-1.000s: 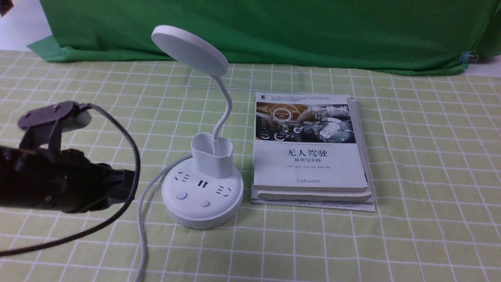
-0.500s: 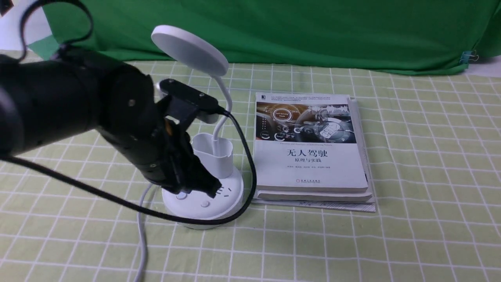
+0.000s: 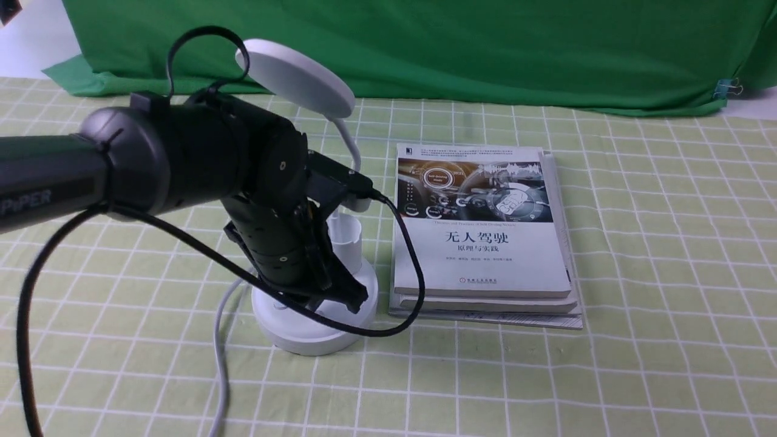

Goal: Turn on the table lamp on the green coffee tablecloth with your hand.
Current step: 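Press the power button on the lamp base to turn the lamp on with the left gripper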

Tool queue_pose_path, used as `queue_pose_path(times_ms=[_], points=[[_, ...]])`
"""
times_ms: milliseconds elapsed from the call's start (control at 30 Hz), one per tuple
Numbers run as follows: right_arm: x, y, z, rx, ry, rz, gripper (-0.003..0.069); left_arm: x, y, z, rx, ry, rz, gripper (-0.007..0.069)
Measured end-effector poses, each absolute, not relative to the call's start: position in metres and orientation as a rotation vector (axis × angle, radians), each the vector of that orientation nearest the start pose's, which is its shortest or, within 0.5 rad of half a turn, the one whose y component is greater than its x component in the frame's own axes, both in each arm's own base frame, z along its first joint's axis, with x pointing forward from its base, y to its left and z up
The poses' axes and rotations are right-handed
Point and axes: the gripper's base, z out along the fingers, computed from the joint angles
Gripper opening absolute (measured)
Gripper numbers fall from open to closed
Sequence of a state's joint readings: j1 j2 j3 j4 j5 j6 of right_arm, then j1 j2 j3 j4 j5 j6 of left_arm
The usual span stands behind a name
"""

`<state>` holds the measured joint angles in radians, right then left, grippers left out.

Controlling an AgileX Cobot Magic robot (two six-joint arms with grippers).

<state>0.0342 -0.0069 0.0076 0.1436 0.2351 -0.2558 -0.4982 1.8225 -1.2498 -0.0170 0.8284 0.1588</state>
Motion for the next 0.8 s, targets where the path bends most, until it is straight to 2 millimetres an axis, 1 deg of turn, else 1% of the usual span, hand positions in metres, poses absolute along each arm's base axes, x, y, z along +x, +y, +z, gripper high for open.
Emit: queue_pose_path(times_ms=[133, 167, 233, 367, 500, 700, 800], points=[[0.055, 0.005, 0.190, -0.153, 1.710, -0.032, 0.0245, 0.312, -0.184, 0.201, 0.975, 2.723, -0.069, 0.0037], [0.055, 0.005, 0.190, -0.153, 1.710, -0.032, 0.0245, 0.308, -0.191, 0.204, 0.998, 2.704, -0.059, 0.0029], [0.055, 0.005, 0.190, -0.153, 1.710, -0.032, 0.0245, 0.303, -0.194, 0.208, 1.004, 2.696, -0.048, 0.0020], [0.055, 0.005, 0.190, -0.153, 1.710, -0.032, 0.0245, 0.303, -0.191, 0.211, 0.974, 2.709, -0.032, 0.0017], [0.055, 0.005, 0.190, -0.153, 1.710, -0.032, 0.0245, 0.308, -0.183, 0.211, 0.911, 2.728, -0.012, 0.0016], [0.055, 0.005, 0.190, -0.153, 1.710, -0.032, 0.0245, 0.312, -0.185, 0.212, 0.892, 2.692, -0.025, 0.0016], [0.055, 0.005, 0.190, -0.153, 1.710, -0.032, 0.0245, 0.313, -0.185, 0.208, 0.896, 2.692, -0.021, 0.0016]])
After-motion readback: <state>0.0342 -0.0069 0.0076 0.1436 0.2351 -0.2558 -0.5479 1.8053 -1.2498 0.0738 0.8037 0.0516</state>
